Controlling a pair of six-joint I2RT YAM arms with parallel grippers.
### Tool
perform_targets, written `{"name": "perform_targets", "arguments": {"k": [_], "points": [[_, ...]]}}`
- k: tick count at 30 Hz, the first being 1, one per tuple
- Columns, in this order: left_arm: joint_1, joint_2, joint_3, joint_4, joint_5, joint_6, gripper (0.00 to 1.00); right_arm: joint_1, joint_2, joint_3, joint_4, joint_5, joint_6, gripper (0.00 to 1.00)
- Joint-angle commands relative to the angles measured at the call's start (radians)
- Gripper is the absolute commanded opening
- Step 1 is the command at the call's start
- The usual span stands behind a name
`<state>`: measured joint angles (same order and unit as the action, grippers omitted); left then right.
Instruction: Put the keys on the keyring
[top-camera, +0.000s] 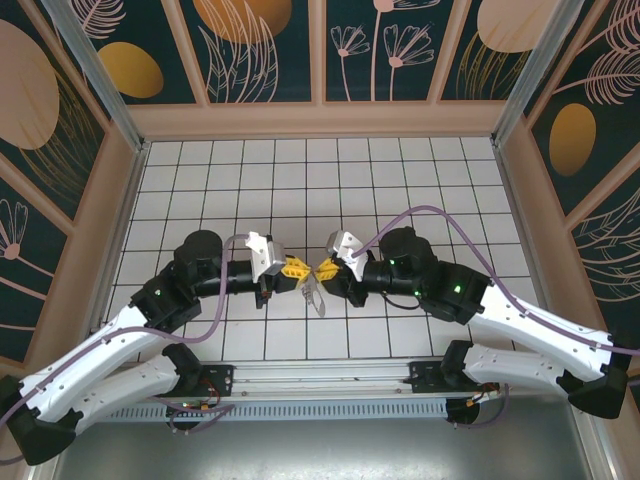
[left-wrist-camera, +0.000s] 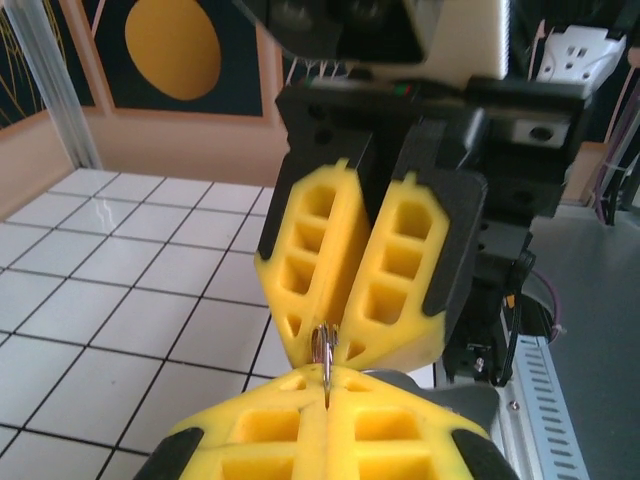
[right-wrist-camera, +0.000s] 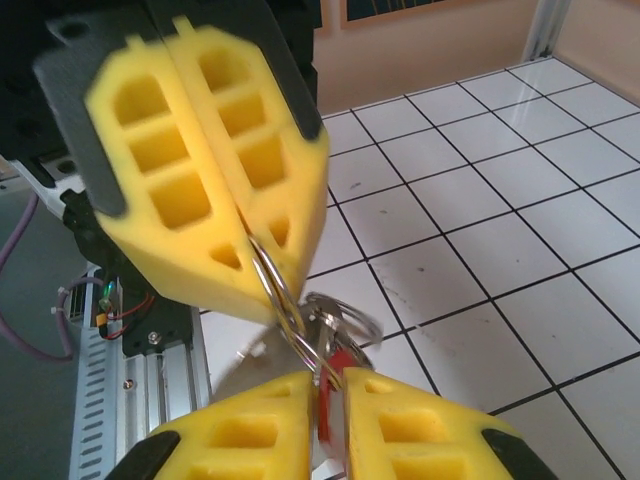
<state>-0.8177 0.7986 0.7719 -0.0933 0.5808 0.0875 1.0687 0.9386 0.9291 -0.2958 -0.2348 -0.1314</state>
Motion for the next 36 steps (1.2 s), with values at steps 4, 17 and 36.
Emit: {"name": "perform_targets", "arguments": {"k": [4,17,36], "points": [[-0.002,-0.025,-0.012,0.110,0.052,-0.044,0.00,0.003,-0.015,-0.023,0.023,0.020,0.014,0.08],[-0.003,-0.057,-0.061,0.217,0.063,-0.092,0.00,0.005,0.016,-0.050,0.055,-0.014,0.021,0.00],[-0.002,-0.051,-0.074,0.240,0.140,-0.118,0.00,0.043,-0.124,-0.058,0.210,-0.016,-0.013,0.38]]}}
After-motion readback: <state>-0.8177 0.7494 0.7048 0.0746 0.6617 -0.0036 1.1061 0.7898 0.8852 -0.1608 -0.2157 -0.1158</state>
